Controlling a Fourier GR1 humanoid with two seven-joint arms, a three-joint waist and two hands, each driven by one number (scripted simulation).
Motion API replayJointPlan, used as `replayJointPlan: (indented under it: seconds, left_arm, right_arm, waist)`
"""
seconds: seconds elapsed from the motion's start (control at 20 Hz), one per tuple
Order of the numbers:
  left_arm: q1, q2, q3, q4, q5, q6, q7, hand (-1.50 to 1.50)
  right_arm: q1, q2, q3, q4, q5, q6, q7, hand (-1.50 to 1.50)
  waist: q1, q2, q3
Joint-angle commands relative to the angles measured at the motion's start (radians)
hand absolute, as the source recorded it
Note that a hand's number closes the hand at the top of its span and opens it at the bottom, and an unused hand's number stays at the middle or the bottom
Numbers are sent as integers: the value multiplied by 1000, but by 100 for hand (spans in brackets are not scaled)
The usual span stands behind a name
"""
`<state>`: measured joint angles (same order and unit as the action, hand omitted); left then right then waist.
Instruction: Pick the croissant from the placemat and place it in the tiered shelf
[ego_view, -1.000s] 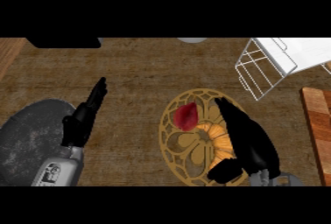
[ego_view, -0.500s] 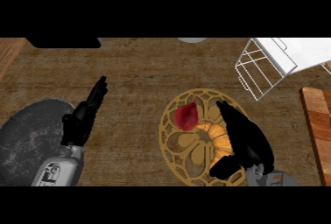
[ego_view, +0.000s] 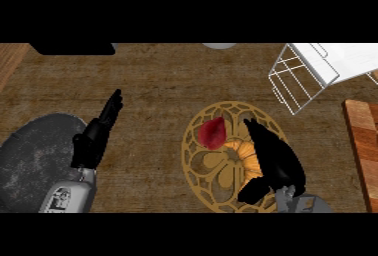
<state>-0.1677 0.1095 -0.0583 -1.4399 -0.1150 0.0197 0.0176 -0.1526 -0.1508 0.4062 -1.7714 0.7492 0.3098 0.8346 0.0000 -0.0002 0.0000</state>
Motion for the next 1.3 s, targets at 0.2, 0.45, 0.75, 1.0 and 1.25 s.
replayJointPlan:
  seconds: [0.2,0.45,0.75,1.0,1.25]
  left_arm:
    - [-41,-28,10,27,-17,-4,15,0]
    - [-58,-26,25,88,-30,-5,-41,0]
    - [46,-6,19,-73,-13,-49,27,0]
    - [46,-8,23,-108,-1,-44,60,0]
    - [21,-9,30,-65,-17,-33,40,0]
  right_arm:
    - [-23,36,-3,91,49,48,-62,150]
    - [82,-65,2,22,114,11,-195,150]
    - [99,8,11,6,155,-33,-208,150]
    - [239,-232,-73,-137,10,11,-529,150]
    - [250,-217,-224,-210,-175,24,-641,150]
  waist:
    - [0,0,0]
    - [-3,0,0]
    - [1,-1,0]
    - [-6,-3,1]
    - [-8,-1,1]
